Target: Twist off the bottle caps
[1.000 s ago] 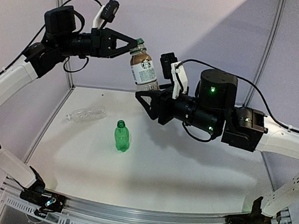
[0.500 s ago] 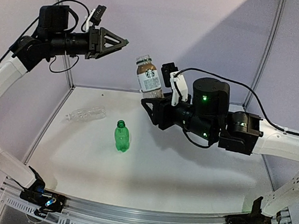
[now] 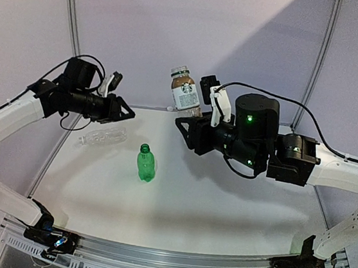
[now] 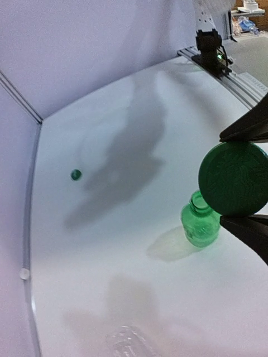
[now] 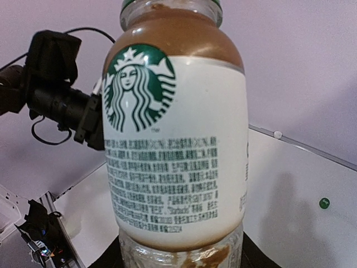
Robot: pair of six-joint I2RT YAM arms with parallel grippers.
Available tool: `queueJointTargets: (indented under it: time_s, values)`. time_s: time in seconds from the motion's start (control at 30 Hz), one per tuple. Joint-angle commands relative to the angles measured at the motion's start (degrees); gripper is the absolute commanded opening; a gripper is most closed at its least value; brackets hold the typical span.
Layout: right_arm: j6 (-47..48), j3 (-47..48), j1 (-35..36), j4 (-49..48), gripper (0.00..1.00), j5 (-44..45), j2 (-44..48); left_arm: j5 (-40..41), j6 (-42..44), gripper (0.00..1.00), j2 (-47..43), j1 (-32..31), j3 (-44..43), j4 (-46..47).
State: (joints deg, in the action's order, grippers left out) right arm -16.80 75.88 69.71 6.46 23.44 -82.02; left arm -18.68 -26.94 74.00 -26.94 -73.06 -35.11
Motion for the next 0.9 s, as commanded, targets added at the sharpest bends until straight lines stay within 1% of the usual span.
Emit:
queueJointTargets:
  time_s: [0.0, 0.1, 0.23, 0.43, 0.57, 0.7, 0.87]
  values:
    - [-1.28, -0.12, 0.17, 1.28, 0.23, 1.32, 1.51, 1.36, 2.39, 0.39, -1.16, 1.41, 11.13, 4.94]
    - [-1.57, -0.15, 0.17, 1.48, 0.23, 1.36, 1.59, 2.05, 2.54, 0.40, -0.25, 2.22, 17.96, 9.88]
    - [-2.00, -0.20, 0.16, 1.83, 0.23, 1.30, 1.77, 2.10, 3.54, 0.40, 2.33, 3.01, 23.15, 15.43]
    - [-2.14, -0.29, 0.25, 2.18, 0.22, 1.32, 1.98, 2.73, 3.99, 0.42, 8.24, 3.60, 26.22, 20.92]
    - [-2.31, -0.38, 0.25, 2.51, 0.22, 1.43, 2.20, 5.79, 3.53, 0.42, 11.34, 3.66, 29.56, 25.61]
    - [-2.70, -0.69, 0.29, 3.04, 0.22, 1.57, 2.73, 8.10, 2.89, 0.47, 13.13, 3.70, 31.21, 27.81]
    - [-2.85, -1.42, 0.27, 3.34, 0.22, 1.87, 3.67, 9.51, 2.33, 0.56, 12.60, 3.67, 32.07, 28.63]
